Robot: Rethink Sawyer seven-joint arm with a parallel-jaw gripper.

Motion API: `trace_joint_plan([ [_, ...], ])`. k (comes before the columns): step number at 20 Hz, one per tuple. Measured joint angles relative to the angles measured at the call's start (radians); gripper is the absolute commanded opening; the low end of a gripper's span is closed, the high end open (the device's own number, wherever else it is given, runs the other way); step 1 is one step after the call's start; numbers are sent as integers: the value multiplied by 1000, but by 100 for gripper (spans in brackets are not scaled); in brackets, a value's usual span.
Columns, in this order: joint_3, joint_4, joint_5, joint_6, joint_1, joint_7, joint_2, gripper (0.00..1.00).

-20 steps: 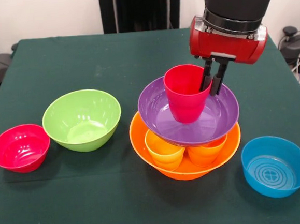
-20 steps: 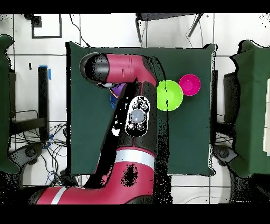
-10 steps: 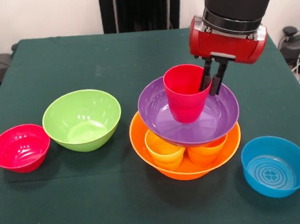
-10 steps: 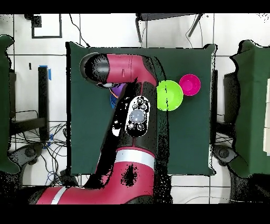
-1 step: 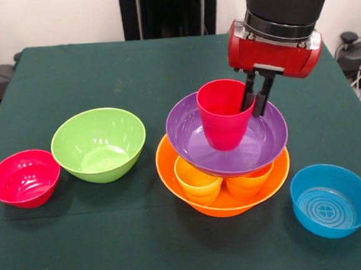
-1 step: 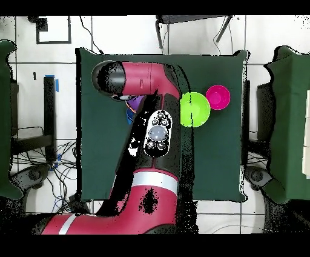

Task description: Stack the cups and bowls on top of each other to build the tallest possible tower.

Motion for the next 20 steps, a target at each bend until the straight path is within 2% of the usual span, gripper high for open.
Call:
trace_joint_plan([
  [20, 1, 16, 7, -67, -7, 0, 0, 0],
])
